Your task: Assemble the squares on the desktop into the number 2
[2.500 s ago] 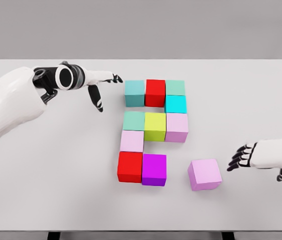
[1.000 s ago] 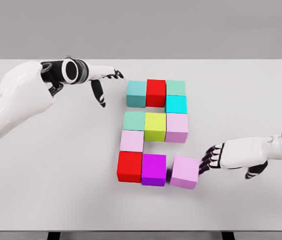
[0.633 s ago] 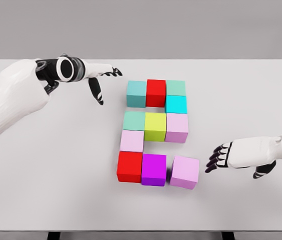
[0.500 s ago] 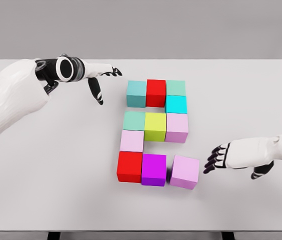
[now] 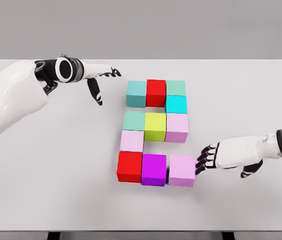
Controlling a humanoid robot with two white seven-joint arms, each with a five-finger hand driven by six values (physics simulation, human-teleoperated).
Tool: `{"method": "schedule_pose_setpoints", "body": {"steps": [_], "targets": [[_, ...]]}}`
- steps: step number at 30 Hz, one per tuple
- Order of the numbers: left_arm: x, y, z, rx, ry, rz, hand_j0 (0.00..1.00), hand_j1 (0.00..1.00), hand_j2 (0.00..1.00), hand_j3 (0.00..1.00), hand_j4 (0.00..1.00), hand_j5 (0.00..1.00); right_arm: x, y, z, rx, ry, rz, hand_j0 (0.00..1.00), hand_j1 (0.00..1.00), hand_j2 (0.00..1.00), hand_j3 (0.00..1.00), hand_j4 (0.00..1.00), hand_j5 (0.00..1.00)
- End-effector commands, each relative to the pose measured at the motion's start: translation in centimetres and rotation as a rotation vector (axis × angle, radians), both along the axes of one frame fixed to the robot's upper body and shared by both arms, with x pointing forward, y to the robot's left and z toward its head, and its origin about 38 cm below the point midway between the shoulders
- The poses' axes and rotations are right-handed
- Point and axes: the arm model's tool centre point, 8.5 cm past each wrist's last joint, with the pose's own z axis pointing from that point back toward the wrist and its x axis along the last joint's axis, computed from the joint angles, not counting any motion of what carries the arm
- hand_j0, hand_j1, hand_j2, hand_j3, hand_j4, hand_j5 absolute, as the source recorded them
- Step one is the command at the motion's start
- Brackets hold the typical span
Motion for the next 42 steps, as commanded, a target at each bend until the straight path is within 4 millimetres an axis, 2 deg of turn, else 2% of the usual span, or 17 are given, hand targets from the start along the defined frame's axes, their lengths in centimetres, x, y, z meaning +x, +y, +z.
{"method": "schedule_pose_setpoints", "body": {"steps": [1,12,16,19,26,31,36,42], "targets": [[0.0,0.1,0.0,0.001,-0.001,0.0,1.0,1.0,1.0,1.0,1.0,1.0,0.0,0.2,0.0,0.007,0.003,0.0,1.0,1.0,1.0,1.0,1.0,1.0],[0.0,0.2,-0.3,0.003,0.003,0.003,1.0,1.0,1.0,1.0,1.0,1.0,0.1,0.6,-0.1,0.012,0.005,0.008,1.0,1.0,1.0,1.0,1.0,1.0],[-0.1,0.1,-0.4,0.002,0.007,0.002,1.0,1.0,1.0,1.0,1.0,1.0,0.1,0.2,0.0,0.006,0.003,0.001,1.0,1.0,1.0,1.0,1.0,1.0],[0.0,0.1,-0.3,0.001,0.004,0.002,1.0,1.0,1.0,1.0,1.0,1.0,0.0,-1.0,0.4,-0.015,-0.002,-0.024,1.0,1.0,1.0,1.0,1.0,1.0],[0.0,0.1,-0.3,0.0,0.005,0.002,1.0,1.0,1.0,1.0,1.0,1.0,0.1,-1.1,0.5,-0.017,-0.005,-0.027,1.0,1.0,1.0,1.0,1.0,1.0],[0.0,0.1,-0.4,0.001,0.006,0.002,1.0,1.0,1.0,1.0,1.0,1.0,0.0,-0.9,0.4,-0.012,-0.003,-0.021,1.0,1.0,1.0,1.0,1.0,1.0],[0.0,0.1,-0.4,0.001,0.006,0.002,1.0,1.0,1.0,1.0,1.0,1.0,0.2,0.8,0.0,0.016,0.003,0.014,1.0,1.0,1.0,1.0,1.0,1.0],[0.0,0.1,-0.4,0.001,0.006,0.002,1.0,1.0,1.0,1.0,1.0,1.0,0.2,0.8,0.1,0.015,0.002,0.013,1.0,1.0,1.0,1.0,1.0,1.0]]}}
